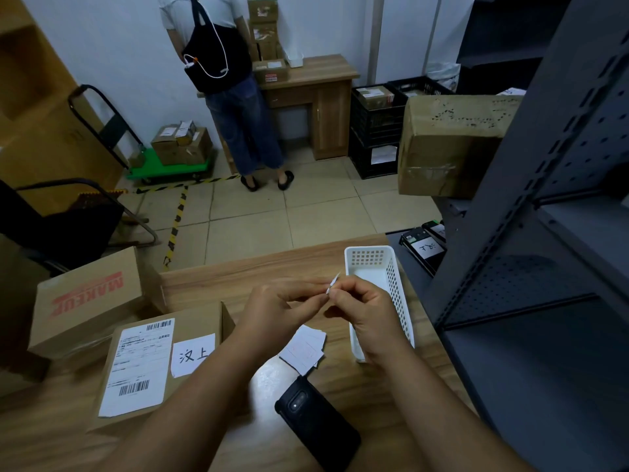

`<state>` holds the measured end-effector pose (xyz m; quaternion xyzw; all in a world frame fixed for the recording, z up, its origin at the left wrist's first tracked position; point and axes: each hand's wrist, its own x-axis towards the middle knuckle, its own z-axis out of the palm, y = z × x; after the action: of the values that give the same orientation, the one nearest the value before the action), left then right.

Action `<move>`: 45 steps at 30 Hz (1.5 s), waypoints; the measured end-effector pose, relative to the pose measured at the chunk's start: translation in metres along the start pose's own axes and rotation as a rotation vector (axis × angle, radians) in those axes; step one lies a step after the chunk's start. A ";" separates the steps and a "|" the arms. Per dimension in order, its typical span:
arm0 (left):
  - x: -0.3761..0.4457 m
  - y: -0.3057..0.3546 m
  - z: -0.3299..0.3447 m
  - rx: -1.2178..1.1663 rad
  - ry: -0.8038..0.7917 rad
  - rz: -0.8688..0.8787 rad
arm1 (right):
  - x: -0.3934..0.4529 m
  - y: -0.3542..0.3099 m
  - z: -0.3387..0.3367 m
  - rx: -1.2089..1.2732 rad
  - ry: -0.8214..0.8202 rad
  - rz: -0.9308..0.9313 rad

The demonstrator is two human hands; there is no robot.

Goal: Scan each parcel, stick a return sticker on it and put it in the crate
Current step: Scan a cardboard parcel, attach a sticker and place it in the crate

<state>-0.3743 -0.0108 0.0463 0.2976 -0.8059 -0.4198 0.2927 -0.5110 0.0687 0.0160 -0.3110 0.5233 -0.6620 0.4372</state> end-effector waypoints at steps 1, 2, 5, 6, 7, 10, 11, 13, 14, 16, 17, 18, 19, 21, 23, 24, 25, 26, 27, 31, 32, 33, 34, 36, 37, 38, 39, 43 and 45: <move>0.001 0.001 0.000 0.012 -0.008 -0.003 | 0.000 0.000 -0.001 -0.012 0.007 -0.007; 0.001 0.001 0.000 0.026 -0.012 -0.002 | 0.000 0.000 -0.001 -0.026 0.011 -0.016; 0.001 0.003 -0.001 0.022 -0.008 -0.013 | -0.001 -0.002 0.000 -0.085 0.012 -0.050; 0.001 0.004 -0.002 0.019 -0.006 -0.018 | -0.001 -0.003 0.002 -0.110 0.010 -0.059; 0.001 0.004 -0.003 0.024 -0.004 -0.019 | -0.001 -0.004 0.003 -0.129 0.005 -0.063; 0.001 0.002 -0.005 0.024 -0.012 -0.020 | -0.001 -0.004 0.006 -0.125 0.010 -0.047; 0.001 0.001 -0.005 0.006 -0.021 -0.027 | -0.002 -0.003 0.006 -0.117 0.017 -0.037; 0.000 0.000 -0.005 -0.019 -0.036 -0.034 | -0.003 -0.004 0.005 -0.117 0.026 -0.026; 0.000 0.000 -0.005 -0.022 -0.037 -0.031 | -0.003 -0.004 0.004 -0.123 0.029 -0.026; 0.000 0.000 -0.004 -0.023 -0.031 -0.017 | -0.006 -0.005 0.004 -0.130 0.038 -0.029; 0.000 0.001 -0.004 -0.024 -0.031 -0.008 | -0.007 -0.005 0.003 -0.133 0.045 -0.029; 0.000 0.001 -0.004 -0.025 -0.032 0.000 | -0.008 -0.005 0.003 -0.135 0.051 -0.029; 0.001 0.000 -0.003 -0.023 -0.034 0.006 | -0.008 -0.005 0.003 -0.137 0.057 -0.029; 0.001 0.000 -0.003 -0.031 -0.037 0.010 | -0.010 -0.005 0.004 -0.139 0.067 -0.032; 0.001 0.000 -0.002 -0.041 -0.040 0.012 | -0.010 -0.005 0.005 -0.140 0.075 -0.039; 0.000 -0.001 -0.002 -0.040 -0.043 0.015 | -0.011 -0.005 0.006 -0.141 0.079 -0.042; 0.000 -0.001 -0.003 -0.038 -0.044 0.021 | -0.011 -0.005 0.006 -0.143 0.084 -0.044; 0.000 -0.001 -0.003 -0.033 -0.043 0.027 | -0.011 -0.005 0.007 -0.147 0.087 -0.046; 0.000 -0.001 -0.004 -0.029 -0.043 0.033 | -0.011 -0.005 0.008 -0.152 0.088 -0.050; 0.000 -0.002 -0.009 -0.040 -0.057 0.035 | -0.011 -0.005 0.013 -0.162 0.083 -0.064; 0.000 -0.002 -0.011 -0.046 -0.053 0.035 | -0.011 -0.004 0.014 -0.151 0.080 -0.067; -0.001 -0.003 -0.012 -0.049 -0.048 0.037 | -0.011 -0.004 0.016 -0.133 0.074 -0.069; -0.001 -0.004 -0.014 -0.047 -0.041 0.040 | -0.011 -0.004 0.018 -0.112 0.066 -0.068; -0.003 -0.005 -0.018 -0.044 -0.021 0.053 | -0.012 -0.003 0.023 -0.072 0.050 -0.059; -0.004 -0.005 -0.020 -0.041 -0.009 0.063 | -0.012 -0.003 0.025 -0.057 0.045 -0.053; -0.004 -0.006 -0.023 -0.029 0.005 0.080 | -0.012 -0.003 0.028 -0.049 0.041 -0.050; -0.005 -0.007 -0.025 -0.013 0.019 0.101 | -0.012 -0.003 0.031 -0.046 0.040 -0.048; -0.008 -0.012 -0.033 0.052 0.077 0.189 | -0.012 -0.005 0.042 -0.054 0.058 -0.048; -0.009 -0.015 -0.036 0.073 0.092 0.217 | -0.012 -0.005 0.046 -0.071 0.073 -0.048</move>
<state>-0.3392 -0.0298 0.0483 0.2378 -0.8339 -0.3420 0.3622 -0.4671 0.0607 0.0334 -0.3144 0.5543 -0.6642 0.3908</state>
